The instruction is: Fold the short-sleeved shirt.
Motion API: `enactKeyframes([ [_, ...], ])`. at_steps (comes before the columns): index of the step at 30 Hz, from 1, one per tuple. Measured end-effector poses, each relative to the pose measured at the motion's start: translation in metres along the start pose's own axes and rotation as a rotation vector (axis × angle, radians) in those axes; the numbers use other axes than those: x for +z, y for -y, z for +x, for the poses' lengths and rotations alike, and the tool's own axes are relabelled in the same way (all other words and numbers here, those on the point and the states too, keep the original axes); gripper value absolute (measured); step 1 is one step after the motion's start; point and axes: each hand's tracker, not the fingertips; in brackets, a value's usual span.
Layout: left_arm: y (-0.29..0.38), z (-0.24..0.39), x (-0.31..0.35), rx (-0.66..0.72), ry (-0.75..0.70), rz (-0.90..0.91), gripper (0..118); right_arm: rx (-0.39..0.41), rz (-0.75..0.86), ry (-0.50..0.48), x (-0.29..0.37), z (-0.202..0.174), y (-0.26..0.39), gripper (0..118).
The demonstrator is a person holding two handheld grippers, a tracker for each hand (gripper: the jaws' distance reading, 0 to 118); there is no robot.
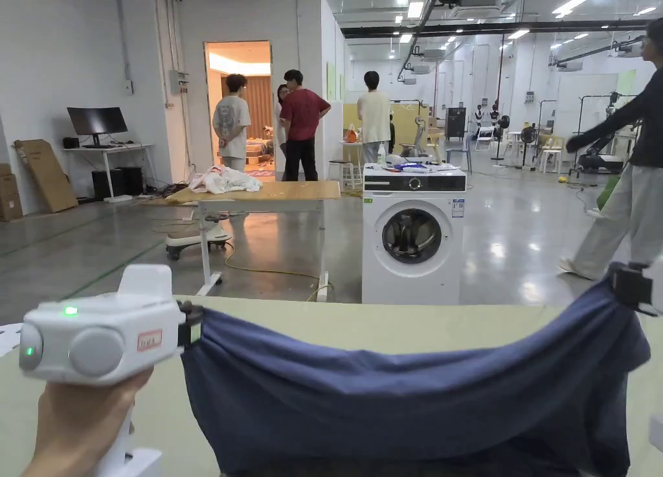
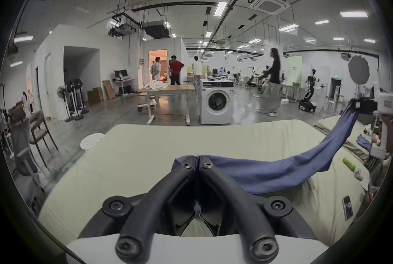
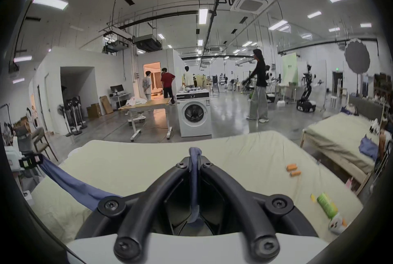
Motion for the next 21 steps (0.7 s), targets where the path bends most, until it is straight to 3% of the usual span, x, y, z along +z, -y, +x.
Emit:
enactKeyframes([
  [4, 0.068, -0.008, 0.046, 0.007, 0.021, -0.024, 0, 0.043, -0.040, -0.013, 0.054, 0.009, 0.050, 2],
  [6, 0.104, -0.014, 0.074, 0.080, 0.043, -0.050, 0, 0.024, -0.064, -0.049, 0.077, 0.017, 0.076, 2],
  [9, 0.160, -0.019, 0.118, 0.189, 0.036, -0.069, 0, 0.046, -0.071, -0.025, 0.124, 0.020, 0.127, 2],
  [11, 0.193, -0.021, 0.142, 0.221, 0.031, -0.118, 0, 0.023, -0.089, -0.011, 0.151, 0.023, 0.164, 2],
  [14, 0.233, -0.019, 0.166, 0.248, 0.025, -0.163, 0, -0.092, -0.151, -0.004, 0.180, 0.030, 0.220, 2],
  [16, 0.257, -0.017, 0.175, 0.245, 0.028, -0.192, 0, -0.151, -0.188, 0.057, 0.197, 0.028, 0.256, 2],
  [19, 0.290, -0.020, 0.178, 0.269, 0.035, -0.286, 0, -0.134, -0.294, 0.121, 0.214, 0.029, 0.300, 2],
  [21, 0.304, -0.020, 0.182, 0.284, 0.034, -0.305, 0, -0.119, -0.344, 0.107, 0.221, 0.032, 0.320, 2],
])
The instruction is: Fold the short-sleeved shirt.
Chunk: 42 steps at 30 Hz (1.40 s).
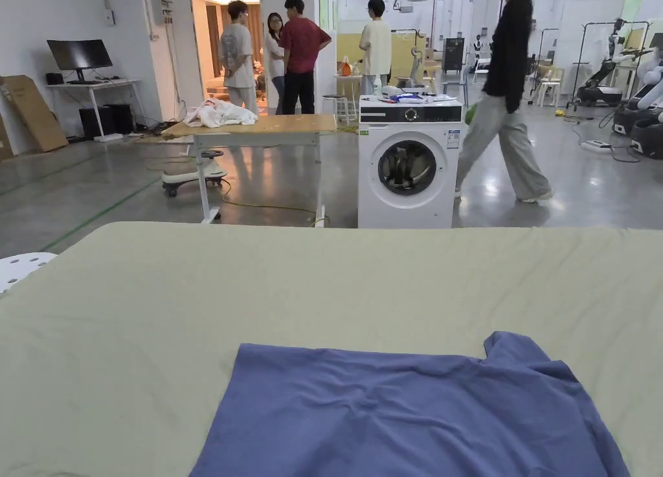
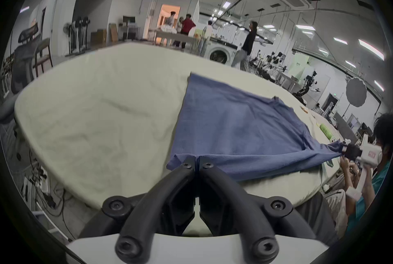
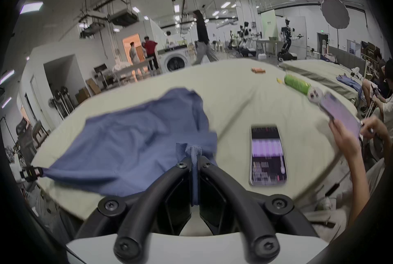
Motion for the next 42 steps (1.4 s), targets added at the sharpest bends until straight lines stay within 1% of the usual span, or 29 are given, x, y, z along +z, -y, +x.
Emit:
enactKeyframes([
  [1, 0.005, -0.002, -0.001, -0.006, -0.003, -0.016, 0, -0.018, -0.022, -0.002, -0.006, 0.010, 0.011, 2],
  [2, 0.009, -0.004, -0.002, -0.071, -0.061, -0.048, 0, -0.018, -0.039, -0.027, -0.008, 0.016, 0.018, 2],
  [3, 0.012, -0.004, -0.001, -0.083, -0.060, -0.045, 0, -0.011, -0.059, -0.031, -0.009, 0.019, 0.023, 2],
  [4, 0.015, -0.003, 0.000, -0.097, -0.066, -0.049, 0, -0.024, -0.060, 0.009, -0.009, 0.021, 0.025, 2],
  [7, 0.017, -0.004, -0.002, -0.103, -0.071, -0.045, 0, -0.094, -0.035, -0.015, -0.008, 0.025, 0.029, 2],
  [9, 0.017, -0.003, -0.002, -0.121, -0.073, -0.028, 0, -0.082, -0.027, -0.018, -0.006, 0.024, 0.028, 5],
  [10, 0.016, -0.001, -0.002, -0.131, -0.073, -0.025, 9, -0.070, -0.020, -0.012, -0.006, 0.023, 0.026, 15],
  [11, 0.014, 0.002, 0.002, -0.161, -0.087, -0.015, 21, -0.051, -0.009, 0.001, -0.004, 0.022, 0.024, 34],
  [12, 0.013, 0.004, 0.004, -0.195, -0.106, 0.002, 42, -0.029, 0.003, 0.008, -0.001, 0.022, 0.021, 57],
  [13, 0.010, 0.007, 0.009, -0.217, -0.116, 0.027, 70, -0.027, 0.025, 0.010, 0.003, 0.023, 0.019, 75],
  [14, 0.006, 0.011, 0.017, -0.237, -0.119, 0.054, 80, -0.031, 0.051, 0.012, 0.009, 0.022, 0.015, 77],
  [15, 0.003, 0.015, 0.024, -0.253, -0.103, 0.098, 83, -0.041, 0.088, -0.002, 0.016, 0.021, 0.010, 77],
  [17, -0.005, 0.031, 0.044, -0.292, -0.106, 0.184, 83, -0.050, 0.162, -0.043, 0.033, 0.014, 0.000, 77],
  [18, -0.008, 0.039, 0.052, -0.312, -0.113, 0.233, 83, -0.042, 0.186, -0.058, 0.038, 0.010, -0.004, 77],
  [20, -0.014, 0.056, 0.069, -0.368, -0.103, 0.319, 86, -0.014, 0.250, -0.092, 0.049, 0.000, -0.013, 77],
  [22, -0.019, 0.071, 0.079, -0.381, -0.111, 0.378, 90, 0.034, 0.274, -0.132, 0.056, -0.011, -0.023, 77],
  [23, -0.022, 0.078, 0.083, -0.375, -0.120, 0.407, 90, 0.057, 0.280, -0.141, 0.058, -0.017, -0.028, 77],
  [26, -0.028, 0.094, 0.094, -0.368, -0.110, 0.432, 88, 0.068, 0.289, -0.156, 0.062, -0.030, -0.038, 75],
  [29, -0.030, 0.105, 0.104, -0.379, -0.092, 0.459, 84, 0.070, 0.298, -0.184, 0.067, -0.040, -0.041, 62],
  [30, -0.028, 0.107, 0.108, -0.313, -0.048, 0.499, 84, 0.078, 0.305, -0.192, 0.068, -0.043, -0.040, 62],
  [31, -0.027, 0.109, 0.112, -0.316, -0.015, 0.538, 74, 0.090, 0.314, -0.188, 0.070, -0.049, -0.039, 45],
  [33, -0.026, 0.111, 0.119, -0.308, 0.017, 0.560, 47, 0.129, 0.321, -0.169, 0.070, -0.054, -0.037, 24],
  [34, -0.026, 0.113, 0.122, -0.302, 0.013, 0.557, 34, 0.142, 0.316, -0.164, 0.071, -0.058, -0.038, 16],
  [36, -0.026, 0.112, 0.125, -0.299, 0.026, 0.556, 22, 0.172, 0.302, -0.150, 0.074, -0.066, -0.039, 6],
  [37, -0.026, 0.113, 0.127, -0.307, 0.032, 0.557, 12, 0.190, 0.304, -0.151, 0.075, -0.069, -0.040, 1],
  [38, -0.025, 0.114, 0.128, -0.317, 0.027, 0.561, 4, 0.211, 0.314, -0.151, 0.076, -0.073, -0.039, 0],
  [39, -0.025, 0.114, 0.127, -0.322, 0.021, 0.563, 1, 0.218, 0.314, -0.153, 0.076, -0.075, -0.039, 0],
  [42, -0.026, 0.112, 0.125, -0.337, 0.008, 0.528, 0, 0.229, 0.308, -0.170, 0.072, -0.077, -0.038, 0],
])
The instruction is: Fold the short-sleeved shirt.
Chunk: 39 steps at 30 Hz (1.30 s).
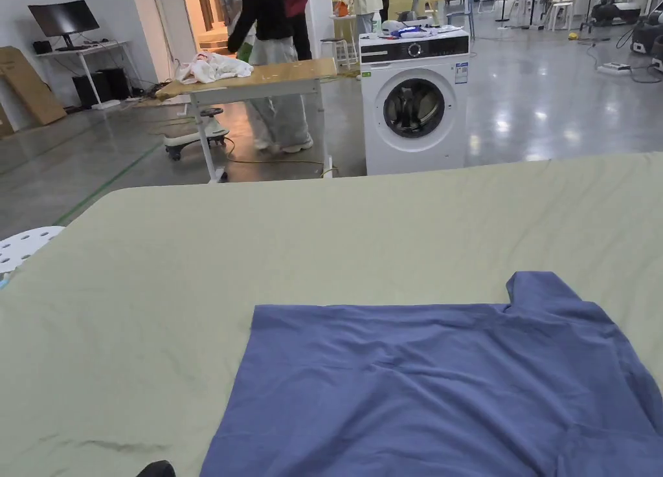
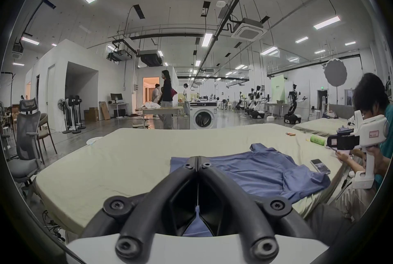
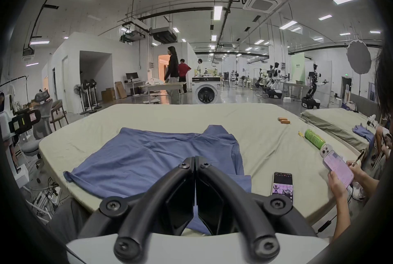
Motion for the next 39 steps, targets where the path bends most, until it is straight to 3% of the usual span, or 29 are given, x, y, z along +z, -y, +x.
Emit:
enactKeyframes([
  [7, 0.026, -0.024, -0.014, 0.018, -0.101, -0.109, 2, -0.026, -0.011, -0.017, -0.002, -0.002, 0.002, 0],
  [9, 0.048, -0.041, -0.026, 0.075, -0.120, -0.213, 24, -0.036, -0.021, -0.021, -0.002, -0.001, 0.005, 0],
  [10, 0.060, -0.049, -0.031, 0.124, -0.130, -0.251, 51, -0.041, -0.033, -0.030, -0.002, 0.000, 0.007, 0],
  [11, 0.073, -0.058, -0.038, 0.160, -0.122, -0.297, 67, -0.042, -0.040, -0.030, -0.001, 0.000, 0.008, 0],
  [12, 0.084, -0.064, -0.042, 0.172, -0.117, -0.309, 73, -0.044, -0.048, -0.028, -0.001, 0.000, 0.010, 0],
  [16, 0.125, -0.082, -0.062, 0.213, -0.120, -0.440, 72, -0.070, -0.089, -0.026, 0.002, 0.009, 0.016, 0],
  [20, 0.154, -0.091, -0.074, 0.256, -0.032, -0.497, 69, -0.078, -0.119, 0.012, 0.007, 0.014, 0.022, 0],
  [28, 0.163, -0.092, -0.093, 0.268, -0.043, -0.569, 24, -0.111, -0.177, 0.098, 0.012, 0.029, 0.033, 0],
  [30, 0.159, -0.088, -0.094, 0.258, -0.027, -0.588, 9, -0.089, -0.207, 0.184, 0.009, 0.033, 0.038, 0],
  [31, 0.159, -0.084, -0.095, 0.245, -0.021, -0.596, 7, -0.067, -0.224, 0.234, 0.006, 0.039, 0.047, 0],
  [32, 0.160, -0.079, -0.097, 0.213, -0.033, -0.613, 7, -0.065, -0.253, 0.258, 0.000, 0.045, 0.056, 3],
  [33, 0.161, -0.075, -0.098, 0.183, -0.032, -0.622, 7, -0.081, -0.286, 0.257, -0.005, 0.050, 0.062, 18],
  [34, 0.162, -0.073, -0.099, 0.164, -0.033, -0.620, 7, -0.129, -0.346, 0.238, -0.014, 0.059, 0.071, 59],
  [35, 0.162, -0.073, -0.100, 0.164, -0.034, -0.622, 7, -0.168, -0.371, 0.226, -0.021, 0.065, 0.083, 77],
  [37, 0.163, -0.076, -0.099, 0.171, -0.035, -0.625, 7, -0.256, -0.372, 0.208, -0.028, 0.073, 0.101, 74],
  [39, 0.165, -0.080, -0.098, 0.193, -0.030, -0.621, 7, -0.292, -0.418, 0.221, -0.035, 0.078, 0.114, 73],
])
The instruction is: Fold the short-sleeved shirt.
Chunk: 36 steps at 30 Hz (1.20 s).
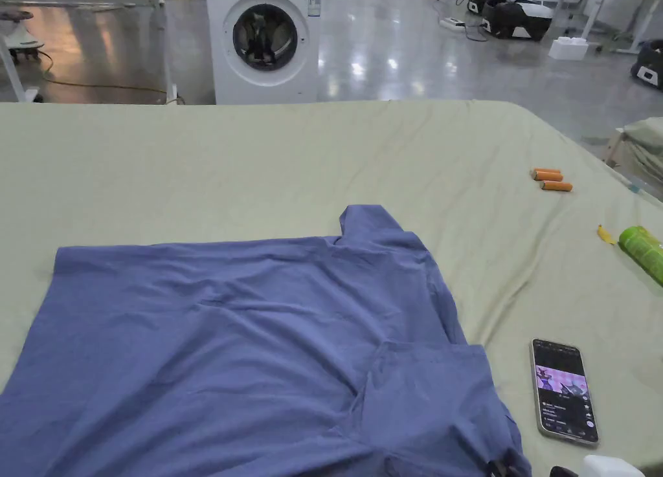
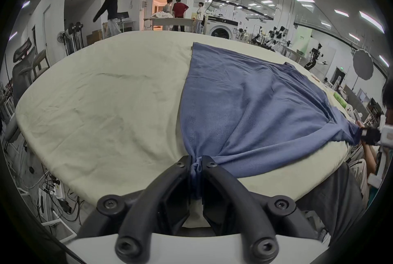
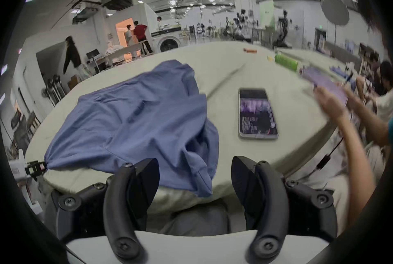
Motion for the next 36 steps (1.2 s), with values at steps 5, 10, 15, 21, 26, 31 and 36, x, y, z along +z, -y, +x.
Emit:
enactKeyframes([
  [5, -0.001, -0.007, 0.001, 0.055, 0.024, -0.003, 7, 0.000, -0.011, -0.016, -0.014, 0.006, 0.010, 10],
  [10, -0.008, -0.004, 0.008, 0.061, 0.033, -0.011, 7, 0.008, 0.012, -0.038, -0.004, 0.004, 0.005, 4],
  [15, -0.054, -0.009, 0.029, 0.085, 0.090, 0.100, 5, 0.017, 0.148, -0.093, 0.018, -0.004, -0.045, 3],
  [21, -0.161, 0.005, -0.025, 0.038, 0.134, 0.120, 5, -0.052, 0.178, -0.146, -0.045, -0.017, -0.131, 3],
  [26, -0.226, 0.023, -0.101, -0.007, 0.088, 0.019, 4, -0.033, 0.085, -0.118, -0.122, -0.027, -0.178, 3],
  [31, -0.240, 0.032, -0.156, -0.044, 0.020, -0.047, 5, 0.006, 0.000, -0.079, -0.170, -0.039, -0.195, 3],
  [36, -0.223, 0.033, -0.160, -0.076, 0.020, -0.074, 84, 0.072, -0.066, -0.069, -0.178, -0.039, -0.191, 70],
])
